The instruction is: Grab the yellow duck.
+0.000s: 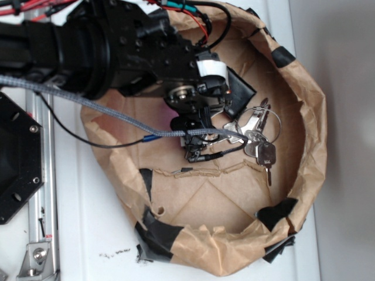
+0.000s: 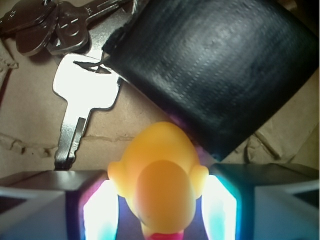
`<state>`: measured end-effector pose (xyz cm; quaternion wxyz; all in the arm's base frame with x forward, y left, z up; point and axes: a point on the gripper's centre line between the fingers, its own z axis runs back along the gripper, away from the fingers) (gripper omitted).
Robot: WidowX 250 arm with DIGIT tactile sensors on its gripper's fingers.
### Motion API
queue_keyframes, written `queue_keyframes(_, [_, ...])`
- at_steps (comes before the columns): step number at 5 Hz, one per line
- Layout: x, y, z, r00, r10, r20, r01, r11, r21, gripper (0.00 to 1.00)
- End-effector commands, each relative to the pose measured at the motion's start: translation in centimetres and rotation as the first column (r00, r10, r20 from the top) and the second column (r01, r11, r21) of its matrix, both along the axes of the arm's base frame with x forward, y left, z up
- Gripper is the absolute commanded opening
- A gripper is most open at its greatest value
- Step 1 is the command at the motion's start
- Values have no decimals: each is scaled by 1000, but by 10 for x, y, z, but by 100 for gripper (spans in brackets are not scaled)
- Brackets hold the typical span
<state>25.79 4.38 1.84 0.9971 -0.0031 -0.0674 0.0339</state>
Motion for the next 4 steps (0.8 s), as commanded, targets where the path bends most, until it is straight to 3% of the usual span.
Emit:
queue_keyframes(1, [-14, 4, 46, 999, 4, -40, 2, 991, 137, 0])
queue_keyframes(2, [-23, -14, 95, 999, 36, 31, -36, 999, 9, 0])
queue_keyframes(3, [-24, -18, 135, 983, 156, 98, -148, 985, -84, 0])
queue_keyframes(4, [-24, -20, 139, 976, 195, 102, -183, 976, -117, 0])
